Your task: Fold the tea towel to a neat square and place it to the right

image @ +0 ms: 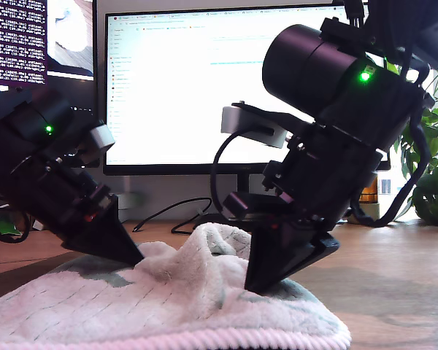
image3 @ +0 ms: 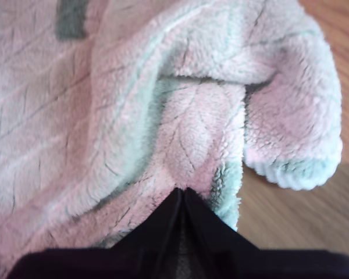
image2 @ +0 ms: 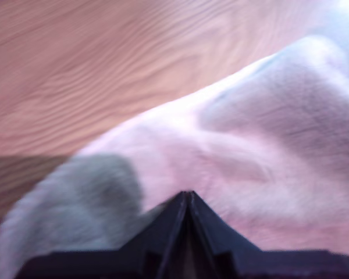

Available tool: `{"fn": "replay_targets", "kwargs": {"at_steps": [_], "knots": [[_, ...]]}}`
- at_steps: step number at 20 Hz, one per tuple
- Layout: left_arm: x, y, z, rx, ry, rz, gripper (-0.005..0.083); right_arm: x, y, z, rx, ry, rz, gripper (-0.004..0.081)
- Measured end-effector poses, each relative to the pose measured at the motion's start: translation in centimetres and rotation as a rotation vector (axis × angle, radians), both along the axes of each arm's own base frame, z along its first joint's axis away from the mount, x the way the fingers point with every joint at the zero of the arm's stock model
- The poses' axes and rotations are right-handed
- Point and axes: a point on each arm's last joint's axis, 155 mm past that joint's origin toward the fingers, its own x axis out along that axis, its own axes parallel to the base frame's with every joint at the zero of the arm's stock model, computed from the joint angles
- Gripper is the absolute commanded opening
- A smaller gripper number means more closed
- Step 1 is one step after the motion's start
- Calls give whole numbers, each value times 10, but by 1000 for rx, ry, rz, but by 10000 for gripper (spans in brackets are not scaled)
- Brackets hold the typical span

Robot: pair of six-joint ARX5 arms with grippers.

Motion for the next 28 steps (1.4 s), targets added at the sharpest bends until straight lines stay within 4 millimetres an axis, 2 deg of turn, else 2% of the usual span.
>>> {"fn": "replay_targets", "kwargs": {"at_steps": [5,8,17,20,23,25,28], "knots": [[14,19,-2,47,7,85,-21,-4,-4,-1,-23,19,6,-14],[18,26,-3,76,15,111,-21,-3,-13,-2,-70,19,-15,-14],[5,37,-6,141,102,130,-21,6,-35,-1,-183,-23,-82,-13],[4,39,-5,162,99,136,-21,-4,-44,2,-252,61,-85,-13],[3,37,-4,159,93,132,-21,-17,-36,7,-218,143,-48,-13],[0,37,-3,160,92,129,-21,-9,-26,20,-188,122,-44,-13],[-4,33,-2,139,100,113,-21,16,-12,44,-138,34,-14,-13]]}}
